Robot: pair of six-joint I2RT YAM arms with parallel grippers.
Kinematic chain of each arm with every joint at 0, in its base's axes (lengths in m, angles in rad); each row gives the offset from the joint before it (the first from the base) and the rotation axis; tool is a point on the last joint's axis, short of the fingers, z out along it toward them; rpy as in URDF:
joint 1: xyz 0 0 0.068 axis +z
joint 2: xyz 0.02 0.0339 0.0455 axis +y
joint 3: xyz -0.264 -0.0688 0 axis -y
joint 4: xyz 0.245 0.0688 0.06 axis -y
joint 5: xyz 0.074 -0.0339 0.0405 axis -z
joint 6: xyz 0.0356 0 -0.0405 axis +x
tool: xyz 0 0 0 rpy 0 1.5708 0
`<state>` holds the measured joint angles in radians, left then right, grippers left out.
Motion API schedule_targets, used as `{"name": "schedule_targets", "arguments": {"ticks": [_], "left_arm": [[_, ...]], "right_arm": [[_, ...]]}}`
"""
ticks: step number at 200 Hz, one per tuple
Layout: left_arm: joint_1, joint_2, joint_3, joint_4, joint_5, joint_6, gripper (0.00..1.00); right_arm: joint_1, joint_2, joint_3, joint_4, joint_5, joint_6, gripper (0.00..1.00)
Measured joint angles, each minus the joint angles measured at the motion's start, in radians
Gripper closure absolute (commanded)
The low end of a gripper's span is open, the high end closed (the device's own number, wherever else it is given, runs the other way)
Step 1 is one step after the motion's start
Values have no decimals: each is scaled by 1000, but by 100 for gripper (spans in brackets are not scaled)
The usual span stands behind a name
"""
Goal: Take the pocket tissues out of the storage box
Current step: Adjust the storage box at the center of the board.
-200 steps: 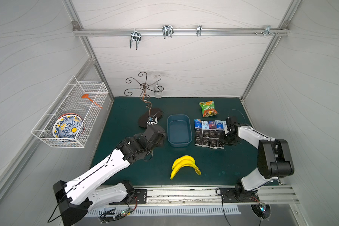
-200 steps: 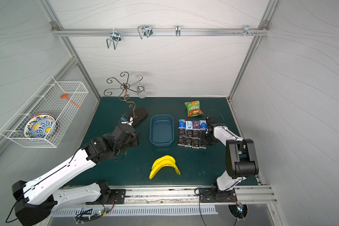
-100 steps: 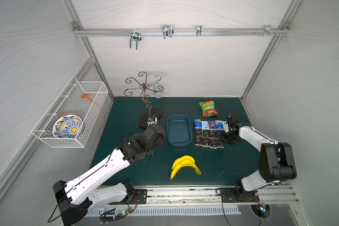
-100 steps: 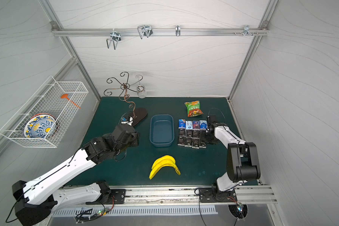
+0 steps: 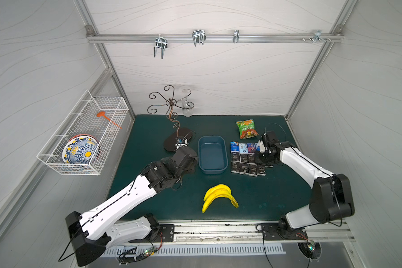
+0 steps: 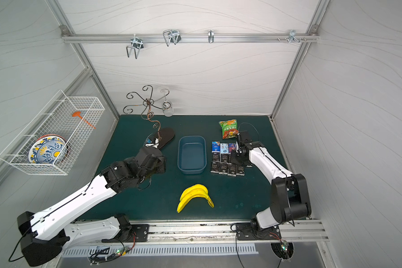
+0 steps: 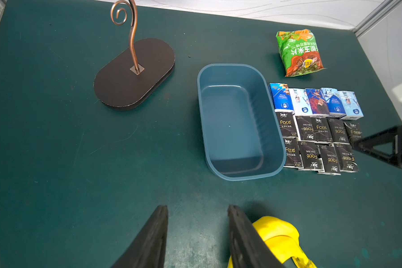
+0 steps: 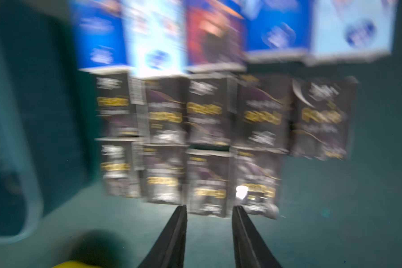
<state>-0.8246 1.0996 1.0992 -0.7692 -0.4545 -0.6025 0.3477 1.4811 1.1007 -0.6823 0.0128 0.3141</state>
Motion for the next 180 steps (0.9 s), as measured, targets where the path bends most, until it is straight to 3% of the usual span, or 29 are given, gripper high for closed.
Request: {"name": "schedule_targets", "arguments": {"ticks": [47, 89, 121, 137, 163, 180], "left_arm": [[0, 27, 5, -7, -3, -3, 54], [0, 5, 16, -35, -23, -4, 54], [0, -5, 17, -54, -33, -4, 54], [0, -6, 17, -55, -36, -4, 54], [0, -6, 17, -57, -39, -5, 54], [0, -7, 17, -59, -42, -5, 54]], "right_arm": [[221, 115, 216, 33, -2, 46, 60], [255, 311, 291, 50, -3, 69, 60], [264, 379, 307, 55, -14, 79, 61], [268, 397, 318, 56, -18, 82, 65], [280, 444, 354, 61, -25, 80, 82], [290, 476, 381, 61, -32, 69, 87]]}}
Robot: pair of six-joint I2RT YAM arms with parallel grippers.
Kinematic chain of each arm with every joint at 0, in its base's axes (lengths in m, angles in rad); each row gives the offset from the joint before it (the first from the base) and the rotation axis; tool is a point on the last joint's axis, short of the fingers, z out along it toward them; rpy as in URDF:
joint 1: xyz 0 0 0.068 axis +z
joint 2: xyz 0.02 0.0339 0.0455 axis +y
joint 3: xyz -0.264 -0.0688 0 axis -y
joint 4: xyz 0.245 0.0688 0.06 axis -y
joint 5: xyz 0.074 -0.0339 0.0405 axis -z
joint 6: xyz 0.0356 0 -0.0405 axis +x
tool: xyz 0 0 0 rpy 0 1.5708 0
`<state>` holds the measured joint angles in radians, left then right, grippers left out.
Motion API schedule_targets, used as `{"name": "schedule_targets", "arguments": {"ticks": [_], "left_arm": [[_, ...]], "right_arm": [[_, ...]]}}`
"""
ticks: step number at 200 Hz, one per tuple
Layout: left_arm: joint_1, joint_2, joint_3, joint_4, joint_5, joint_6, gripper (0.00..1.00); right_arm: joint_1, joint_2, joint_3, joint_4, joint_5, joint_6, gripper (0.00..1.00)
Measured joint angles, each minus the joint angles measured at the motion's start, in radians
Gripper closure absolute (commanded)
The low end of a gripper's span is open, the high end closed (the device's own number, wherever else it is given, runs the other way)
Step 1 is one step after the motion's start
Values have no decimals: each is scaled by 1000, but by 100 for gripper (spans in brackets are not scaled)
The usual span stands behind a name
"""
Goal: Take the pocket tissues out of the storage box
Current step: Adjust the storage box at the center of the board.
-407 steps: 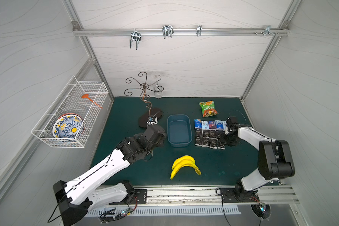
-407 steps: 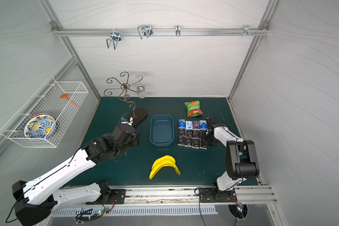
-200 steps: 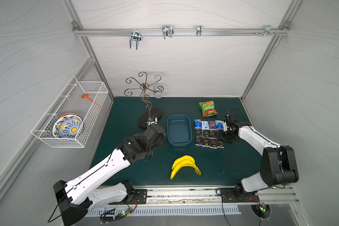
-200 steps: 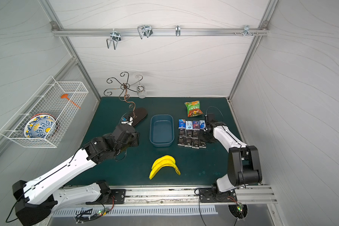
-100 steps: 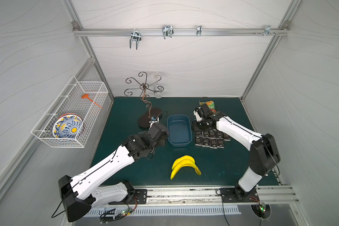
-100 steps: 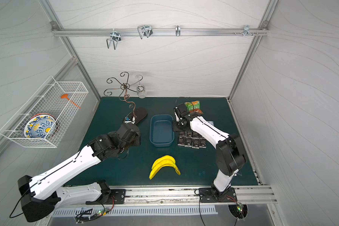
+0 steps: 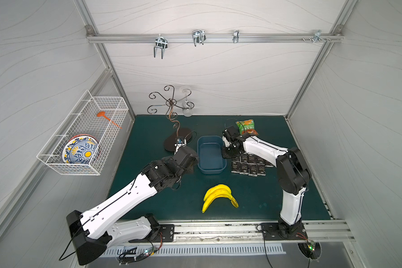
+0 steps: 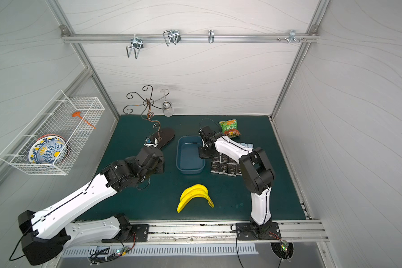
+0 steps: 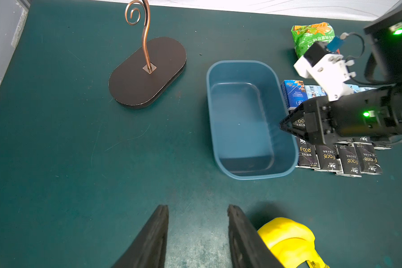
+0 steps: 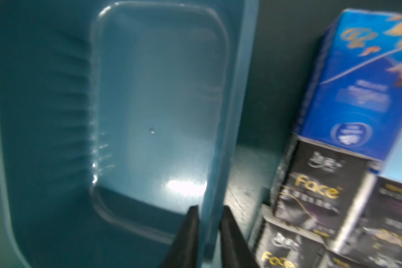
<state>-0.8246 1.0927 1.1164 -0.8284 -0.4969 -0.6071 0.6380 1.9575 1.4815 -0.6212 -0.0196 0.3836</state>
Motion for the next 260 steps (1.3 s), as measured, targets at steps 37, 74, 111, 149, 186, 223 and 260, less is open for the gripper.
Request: {"name": "schedule_targets", "arguments": {"ticks": [37, 74, 111, 149, 186, 223, 260], "left_arm": [[0, -10, 0, -11, -10, 0, 54], [0, -14, 0, -23, -23, 0, 54], [0, -18, 0, -31, -31, 1, 54], [0, -19, 2, -44, -40, 0, 54], [0, -29, 2, -55, -50, -3, 53], [0, -32, 2, -55, -53, -3, 53], [0, -32, 2, -53, -50, -3, 53]], "right_arm": [[53, 72, 101, 0, -11, -90, 90], [93, 117, 169, -2, -59, -278, 90], [94, 129, 193, -11, -153, -492, 84], [95, 195, 320, -84, -220, -636, 75], [92, 214, 389, -141, -224, -649, 75], [68, 42, 252, -122, -204, -484, 68], [63, -285, -74, -23, -147, -230, 66]]}}
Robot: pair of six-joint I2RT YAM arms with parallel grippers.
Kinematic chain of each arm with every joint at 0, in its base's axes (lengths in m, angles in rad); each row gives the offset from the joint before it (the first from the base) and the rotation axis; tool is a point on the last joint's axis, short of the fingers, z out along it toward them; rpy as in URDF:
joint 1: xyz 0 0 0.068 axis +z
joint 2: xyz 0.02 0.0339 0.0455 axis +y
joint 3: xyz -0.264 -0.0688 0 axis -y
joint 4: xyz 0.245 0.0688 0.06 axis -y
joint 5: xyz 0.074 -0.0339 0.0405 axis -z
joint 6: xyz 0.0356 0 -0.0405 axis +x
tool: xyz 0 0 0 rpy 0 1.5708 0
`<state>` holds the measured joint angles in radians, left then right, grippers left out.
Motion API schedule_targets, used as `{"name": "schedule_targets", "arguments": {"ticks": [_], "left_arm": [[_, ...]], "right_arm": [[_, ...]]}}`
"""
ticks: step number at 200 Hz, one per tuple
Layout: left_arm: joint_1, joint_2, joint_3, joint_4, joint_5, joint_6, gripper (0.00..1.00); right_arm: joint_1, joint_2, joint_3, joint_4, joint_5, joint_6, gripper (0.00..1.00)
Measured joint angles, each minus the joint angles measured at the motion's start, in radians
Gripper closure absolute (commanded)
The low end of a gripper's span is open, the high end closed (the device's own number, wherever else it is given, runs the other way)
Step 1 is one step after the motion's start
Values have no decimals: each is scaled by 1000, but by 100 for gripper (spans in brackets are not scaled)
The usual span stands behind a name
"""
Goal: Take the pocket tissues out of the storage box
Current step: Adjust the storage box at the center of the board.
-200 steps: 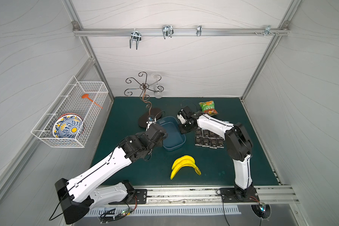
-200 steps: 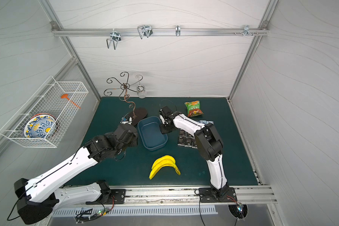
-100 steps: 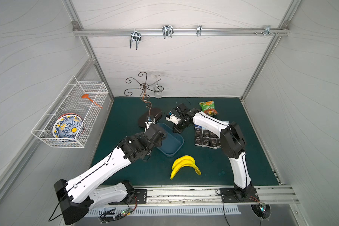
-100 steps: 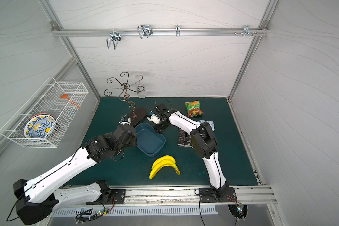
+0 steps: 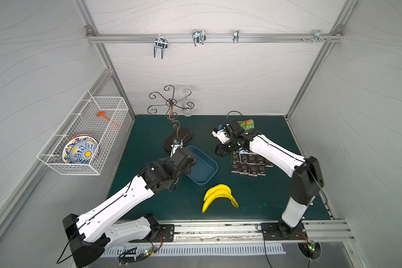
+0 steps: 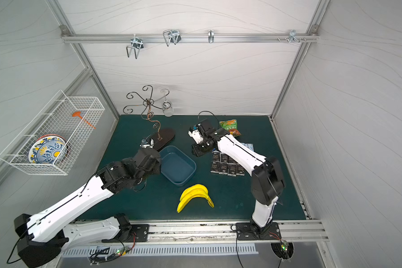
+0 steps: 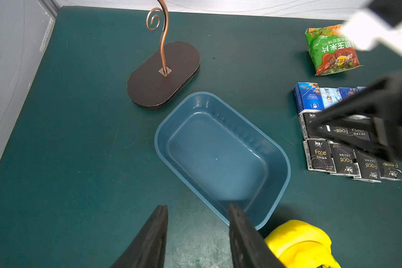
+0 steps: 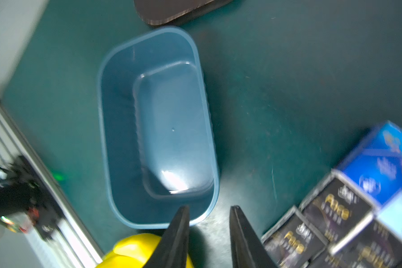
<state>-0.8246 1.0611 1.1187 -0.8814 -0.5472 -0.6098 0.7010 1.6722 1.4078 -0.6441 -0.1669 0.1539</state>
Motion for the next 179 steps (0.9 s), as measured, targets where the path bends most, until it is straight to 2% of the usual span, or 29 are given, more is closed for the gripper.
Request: {"name": "schedule_targets", "arguments": {"ticks": [30, 55, 95, 153, 179], "left_arm": [[0, 0, 0, 2, 3, 0, 53], [0, -3, 0, 2, 6, 1, 53], [0, -43, 0, 0, 6, 1, 53], [0, -101, 0, -3, 5, 0, 53], [0, -117, 0, -5, 4, 0, 53]], "right_arm": [[42, -152, -352, 182, 2, 255, 66], [116, -156, -473, 271, 27, 433, 62], [215, -127, -475, 432, 38, 598, 62], [254, -8, -441, 503, 63, 705, 62], [249, 23, -399, 490, 77, 715, 73]]}}
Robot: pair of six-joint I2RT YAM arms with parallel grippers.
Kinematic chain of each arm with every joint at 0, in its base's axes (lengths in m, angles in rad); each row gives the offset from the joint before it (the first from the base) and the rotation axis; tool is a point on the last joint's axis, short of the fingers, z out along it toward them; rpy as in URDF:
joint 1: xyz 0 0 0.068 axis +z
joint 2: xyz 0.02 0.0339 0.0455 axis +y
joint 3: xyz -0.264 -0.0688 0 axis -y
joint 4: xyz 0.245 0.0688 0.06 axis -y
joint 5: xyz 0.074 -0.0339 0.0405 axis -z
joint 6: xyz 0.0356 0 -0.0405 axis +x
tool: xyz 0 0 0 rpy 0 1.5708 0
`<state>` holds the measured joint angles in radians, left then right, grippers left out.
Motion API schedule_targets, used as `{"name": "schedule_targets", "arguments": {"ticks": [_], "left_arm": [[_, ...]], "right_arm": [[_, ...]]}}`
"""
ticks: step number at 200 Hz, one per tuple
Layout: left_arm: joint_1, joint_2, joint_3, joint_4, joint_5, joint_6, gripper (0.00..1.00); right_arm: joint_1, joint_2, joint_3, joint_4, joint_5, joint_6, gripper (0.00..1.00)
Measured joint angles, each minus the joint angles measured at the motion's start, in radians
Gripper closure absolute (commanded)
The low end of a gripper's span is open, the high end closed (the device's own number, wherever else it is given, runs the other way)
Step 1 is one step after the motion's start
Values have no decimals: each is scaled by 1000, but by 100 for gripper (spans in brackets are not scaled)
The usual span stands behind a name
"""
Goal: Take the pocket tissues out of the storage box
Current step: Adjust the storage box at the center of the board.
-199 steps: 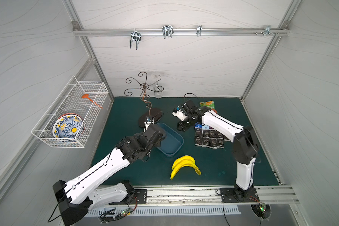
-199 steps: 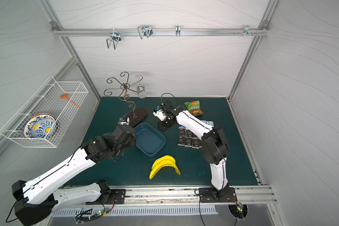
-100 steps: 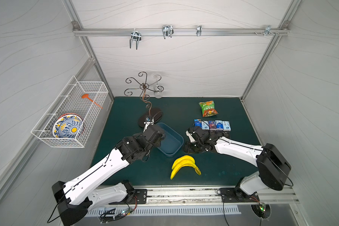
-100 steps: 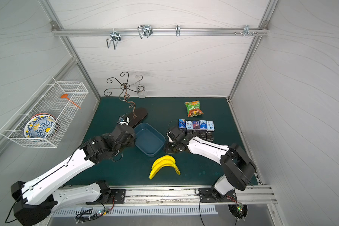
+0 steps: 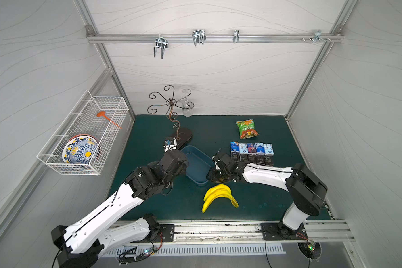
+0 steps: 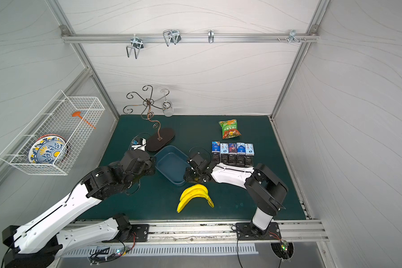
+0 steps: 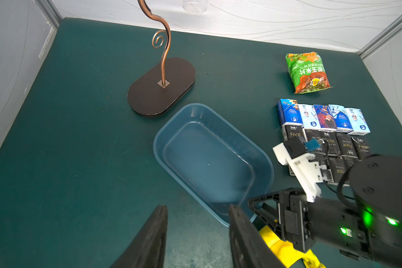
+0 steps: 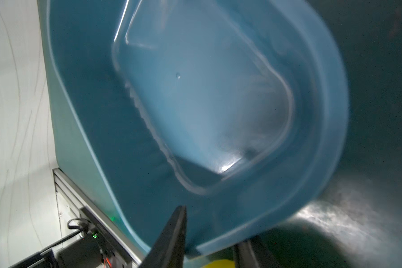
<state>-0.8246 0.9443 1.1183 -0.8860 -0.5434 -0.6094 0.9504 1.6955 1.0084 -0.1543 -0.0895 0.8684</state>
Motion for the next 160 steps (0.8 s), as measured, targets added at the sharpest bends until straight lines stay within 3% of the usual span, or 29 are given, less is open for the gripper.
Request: {"name": "schedule_targets", "arguments": {"ticks": [64, 119, 160], "left_arm": [[0, -26, 0, -30, -22, 3, 52], [0, -5, 0, -31, -27, 4, 52], [0, 39, 0, -30, -29, 9, 52]], "right_arm": [[-113, 50, 106, -106, -5, -135, 86], [-175, 148, 304, -280, 25, -454, 89], [-237, 314, 528, -404, 27, -717, 90]]}}
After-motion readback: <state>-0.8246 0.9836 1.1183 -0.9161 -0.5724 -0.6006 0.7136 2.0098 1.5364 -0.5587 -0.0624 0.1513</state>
